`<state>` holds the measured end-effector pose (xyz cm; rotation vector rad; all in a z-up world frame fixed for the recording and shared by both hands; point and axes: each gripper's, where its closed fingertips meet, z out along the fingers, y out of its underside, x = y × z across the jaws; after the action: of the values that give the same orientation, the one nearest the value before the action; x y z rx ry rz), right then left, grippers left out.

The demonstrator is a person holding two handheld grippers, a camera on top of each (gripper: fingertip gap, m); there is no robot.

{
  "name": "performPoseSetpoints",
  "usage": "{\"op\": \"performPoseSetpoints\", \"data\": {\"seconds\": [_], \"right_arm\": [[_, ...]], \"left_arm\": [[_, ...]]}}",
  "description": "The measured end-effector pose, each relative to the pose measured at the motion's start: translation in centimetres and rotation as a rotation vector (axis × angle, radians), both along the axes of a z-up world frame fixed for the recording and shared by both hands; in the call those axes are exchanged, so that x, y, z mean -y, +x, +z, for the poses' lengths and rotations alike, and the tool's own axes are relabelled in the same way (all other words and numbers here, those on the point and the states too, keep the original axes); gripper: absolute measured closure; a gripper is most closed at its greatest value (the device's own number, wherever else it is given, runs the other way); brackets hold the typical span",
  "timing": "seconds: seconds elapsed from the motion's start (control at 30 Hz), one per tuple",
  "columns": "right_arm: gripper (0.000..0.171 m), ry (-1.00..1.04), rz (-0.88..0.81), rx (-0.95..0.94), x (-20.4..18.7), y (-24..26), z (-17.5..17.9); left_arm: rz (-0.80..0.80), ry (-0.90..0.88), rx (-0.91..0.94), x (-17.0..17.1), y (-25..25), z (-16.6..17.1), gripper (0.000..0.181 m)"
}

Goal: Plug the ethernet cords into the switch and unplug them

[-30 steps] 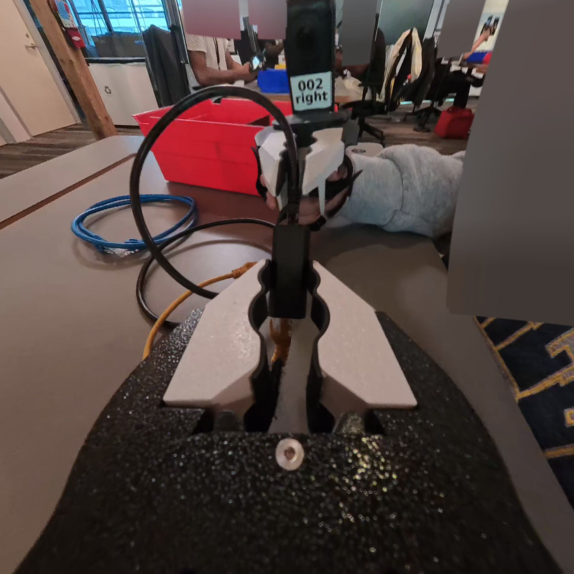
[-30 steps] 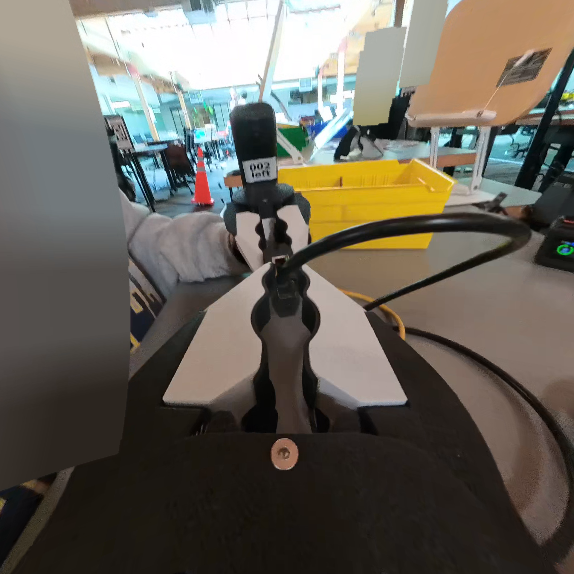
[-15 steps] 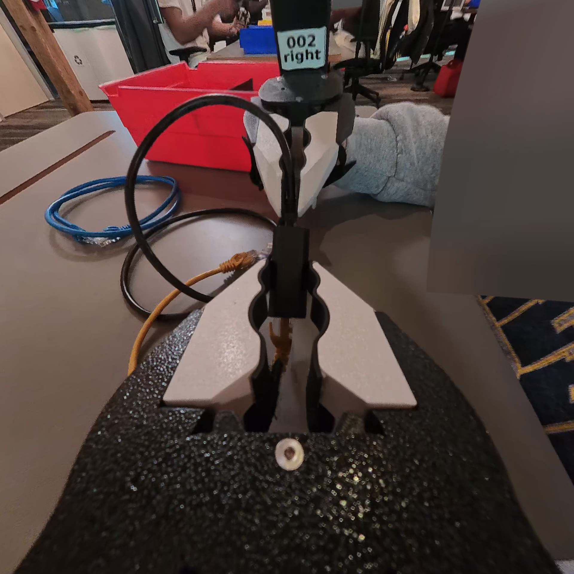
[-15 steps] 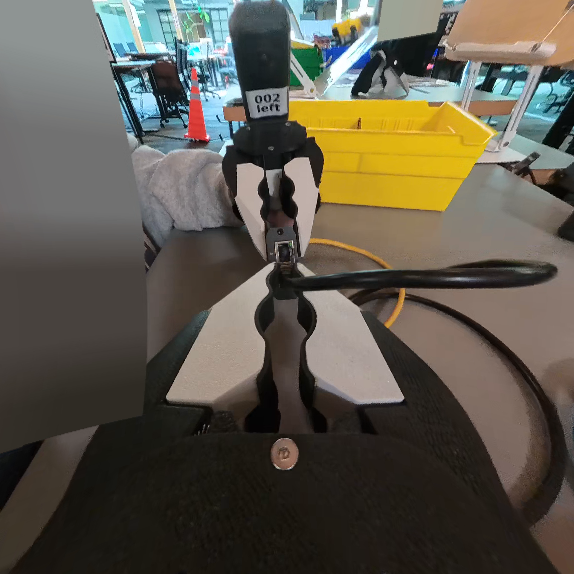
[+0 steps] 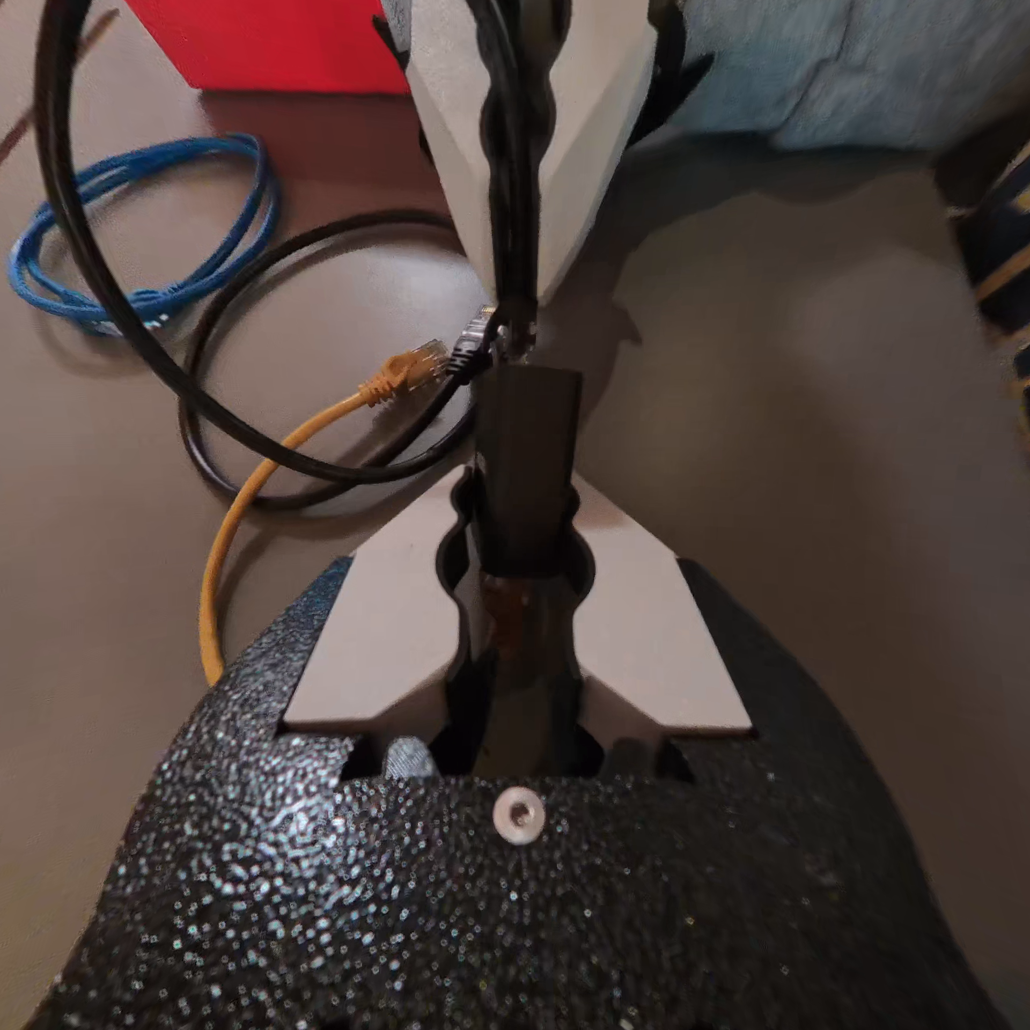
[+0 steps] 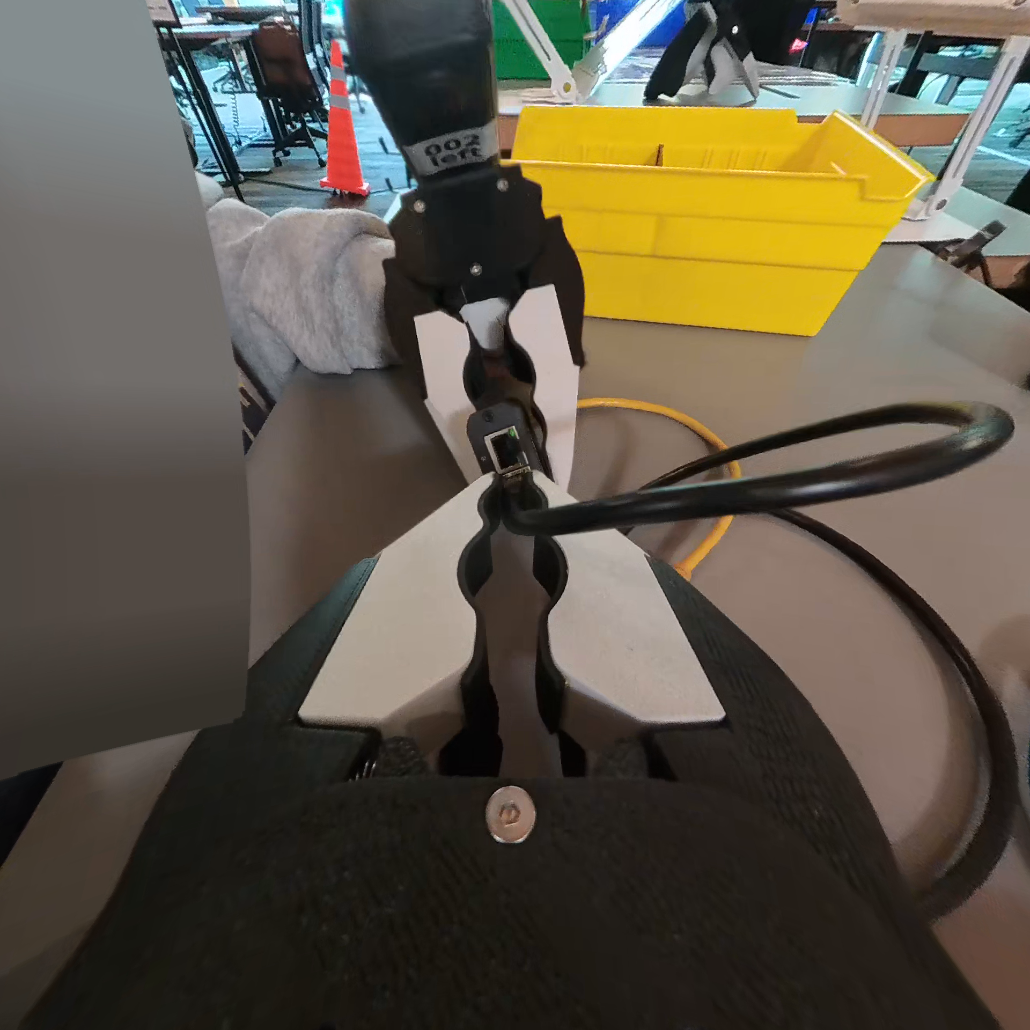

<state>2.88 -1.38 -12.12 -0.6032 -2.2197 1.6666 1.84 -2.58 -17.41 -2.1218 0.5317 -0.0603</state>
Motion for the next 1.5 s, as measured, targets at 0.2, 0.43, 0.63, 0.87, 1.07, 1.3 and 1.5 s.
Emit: {"op": "performPoseSetpoints", "data": {"seconds": [0.2, 0.43, 0.63, 0.87, 1.07, 1.3, 1.5], "right_arm": [[0.165, -0.002, 0.008, -0.008, 0.2, 0.0, 0.0], [0.165, -0.031, 0.000, 0.032, 0.3, -0.2, 0.0], [0.165, -0.040, 0.001, 0.048, 0.3, -0.3, -0.1], [0.165, -0.032, -0.007, 0.048, 0.3, -0.4, -0.2], [0.165, -0.028, -0.010, 0.051, 0.3, -0.5, -0.3], [0.165, -0.030, -0.004, 0.035, 0.4, -0.2, -0.1], [0.130, -0.022, -0.068, -0.060, -0.9, -0.5, 1.3]], "left_arm": [[-0.021, 0.014, -0.031, 0.2, 0.1, 0.2, 0.159], [-0.030, 0.016, 0.011, 0.2, 0.2, 0.2, 0.159], [-0.029, 0.013, 0.024, 0.2, 0.2, 0.2, 0.159], [-0.028, 0.007, 0.036, 0.2, 0.2, 0.2, 0.159], [-0.027, 0.003, 0.044, 0.2, 0.2, 0.2, 0.159], [-0.037, 0.010, 0.033, 0.3, 0.3, 0.2, 0.159], [0.023, 0.183, -0.076, -0.1, -1.3, 2.5, 0.159]]}}
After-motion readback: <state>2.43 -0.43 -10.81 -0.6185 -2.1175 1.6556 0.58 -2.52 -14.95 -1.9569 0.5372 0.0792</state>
